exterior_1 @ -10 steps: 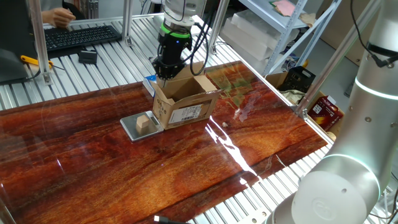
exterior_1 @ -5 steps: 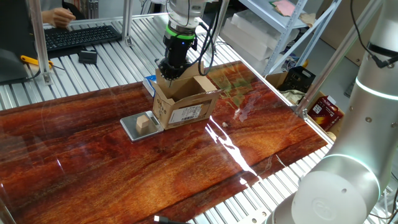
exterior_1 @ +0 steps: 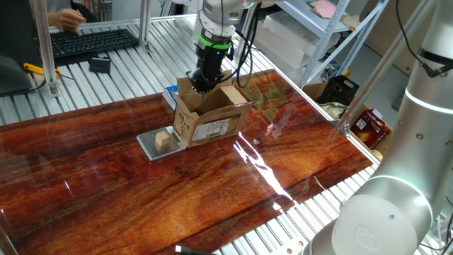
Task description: Open a box
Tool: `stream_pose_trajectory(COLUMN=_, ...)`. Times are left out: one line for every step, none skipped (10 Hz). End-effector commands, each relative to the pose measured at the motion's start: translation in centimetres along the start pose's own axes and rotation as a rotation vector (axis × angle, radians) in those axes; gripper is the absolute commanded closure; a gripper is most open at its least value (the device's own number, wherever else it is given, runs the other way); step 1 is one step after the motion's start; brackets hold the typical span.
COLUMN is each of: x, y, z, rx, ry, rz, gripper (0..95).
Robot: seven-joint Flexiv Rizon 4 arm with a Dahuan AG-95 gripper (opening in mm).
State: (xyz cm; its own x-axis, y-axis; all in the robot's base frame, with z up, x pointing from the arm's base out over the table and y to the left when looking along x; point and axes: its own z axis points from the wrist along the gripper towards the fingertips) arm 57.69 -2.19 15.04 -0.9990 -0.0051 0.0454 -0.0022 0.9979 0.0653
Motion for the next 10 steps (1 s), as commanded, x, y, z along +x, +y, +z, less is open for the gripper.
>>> stream_pose_trajectory(x=0.1, y=-0.5, z=0.4, rx=0.01, ry=-0.013, rz=-0.015, gripper=95.0)
stream_pose_trajectory(x=0.0, y=-0.7, z=0.7, rx=0.013, ry=-0.023, rz=-0.023, gripper=95.0)
stream_pose_trajectory(x=0.0, y=-0.9, z=0.9, rx=0.013, ry=-0.028, rz=-0.029, gripper=95.0)
stream_pose_trajectory(x=0.0, y=-1.0, z=0.9, rx=0.015, ry=-0.03, rz=-0.035, gripper=95.0)
stream_pose_trajectory(x=0.1, y=-1.2, z=1.2, rx=0.019, ry=-0.036, rz=-0.041, gripper=95.0)
stream_pose_trajectory(x=0.0, y=-1.5, z=1.5, rx=0.021, ry=-0.049, rz=-0.047, gripper=95.0)
stream_pose_trajectory(x=0.1, y=-1.7, z=1.9, rx=0.021, ry=-0.056, rz=-0.052, gripper=95.0)
stream_pose_trajectory(x=0.1, y=-2.0, z=2.2, rx=0.021, ry=-0.059, rz=-0.054, gripper=95.0)
stream_pose_trajectory(x=0.1, y=-2.1, z=2.4, rx=0.021, ry=-0.061, rz=-0.054, gripper=95.0)
stream_pose_trajectory(x=0.1, y=-2.3, z=2.6, rx=0.021, ry=-0.062, rz=-0.054, gripper=95.0)
